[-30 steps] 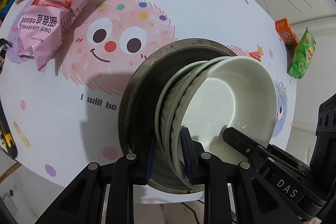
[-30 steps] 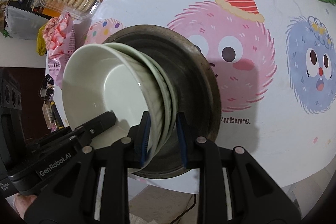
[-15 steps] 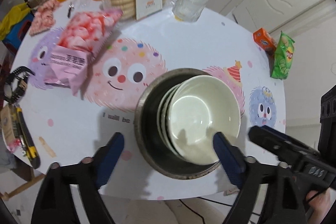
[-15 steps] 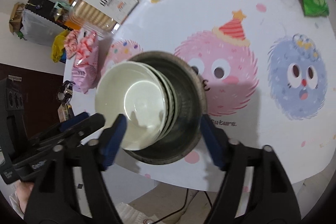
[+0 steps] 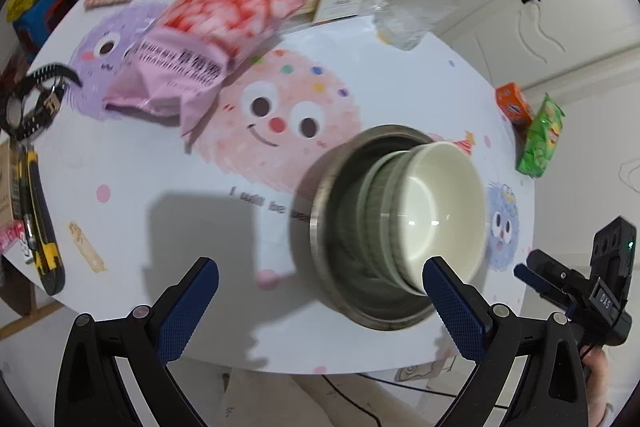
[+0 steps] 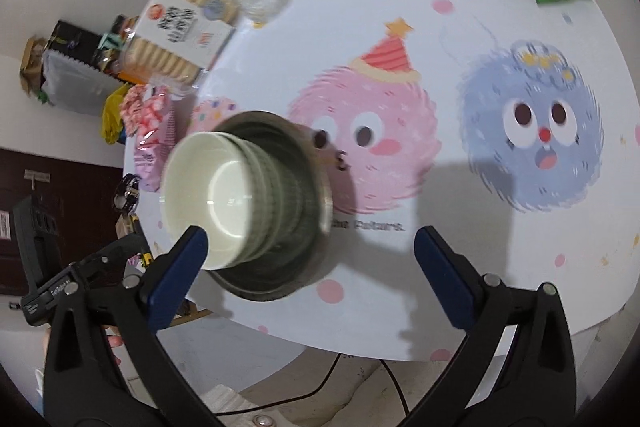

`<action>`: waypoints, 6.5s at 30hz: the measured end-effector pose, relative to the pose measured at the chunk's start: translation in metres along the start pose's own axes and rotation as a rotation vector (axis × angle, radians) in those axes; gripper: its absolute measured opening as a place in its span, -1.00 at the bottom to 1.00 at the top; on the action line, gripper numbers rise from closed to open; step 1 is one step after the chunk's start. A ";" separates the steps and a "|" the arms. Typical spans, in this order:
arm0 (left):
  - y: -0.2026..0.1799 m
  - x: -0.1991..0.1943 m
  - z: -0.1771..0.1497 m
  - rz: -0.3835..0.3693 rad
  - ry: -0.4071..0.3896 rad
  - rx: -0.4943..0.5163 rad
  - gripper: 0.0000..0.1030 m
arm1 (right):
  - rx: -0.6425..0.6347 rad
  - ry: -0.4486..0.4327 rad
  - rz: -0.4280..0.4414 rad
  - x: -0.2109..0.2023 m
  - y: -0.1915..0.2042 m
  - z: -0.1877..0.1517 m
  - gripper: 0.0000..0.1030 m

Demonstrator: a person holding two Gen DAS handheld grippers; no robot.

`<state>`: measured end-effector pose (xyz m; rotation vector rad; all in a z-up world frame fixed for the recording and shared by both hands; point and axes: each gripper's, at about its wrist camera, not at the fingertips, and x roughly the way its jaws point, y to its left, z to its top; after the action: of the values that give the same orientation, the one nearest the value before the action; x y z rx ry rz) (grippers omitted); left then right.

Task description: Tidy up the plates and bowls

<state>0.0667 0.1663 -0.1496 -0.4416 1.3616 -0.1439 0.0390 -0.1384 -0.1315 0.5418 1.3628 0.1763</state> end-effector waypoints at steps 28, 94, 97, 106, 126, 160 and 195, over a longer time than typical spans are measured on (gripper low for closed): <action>0.012 0.073 0.036 0.005 0.125 -0.016 -0.01 | 0.019 0.107 0.007 0.068 -0.007 0.015 0.53; -0.192 0.125 0.057 0.039 0.045 0.342 -0.81 | -0.089 -0.100 -0.135 -0.006 -0.093 0.076 -0.73; -0.192 0.133 0.058 0.048 0.053 0.334 -0.81 | -0.088 -0.096 -0.134 -0.002 -0.102 0.079 -0.73; -0.192 0.133 0.055 0.046 0.034 0.337 -0.79 | -0.077 -0.061 -0.114 0.007 -0.117 0.068 -0.73; -0.175 0.083 0.032 0.161 -0.072 0.290 -0.71 | -0.102 -0.143 -0.171 -0.039 -0.103 0.045 -0.69; -0.192 -0.026 -0.067 0.221 -0.275 0.248 0.97 | -0.226 -0.302 -0.266 -0.113 -0.021 -0.043 0.86; -0.199 -0.021 -0.059 0.237 -0.259 0.266 1.00 | -0.220 -0.327 -0.362 -0.114 -0.025 -0.032 0.98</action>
<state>0.0361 -0.0205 -0.0621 -0.0705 1.1104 -0.0680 -0.0212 -0.2005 -0.0463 0.1257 1.0826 -0.0569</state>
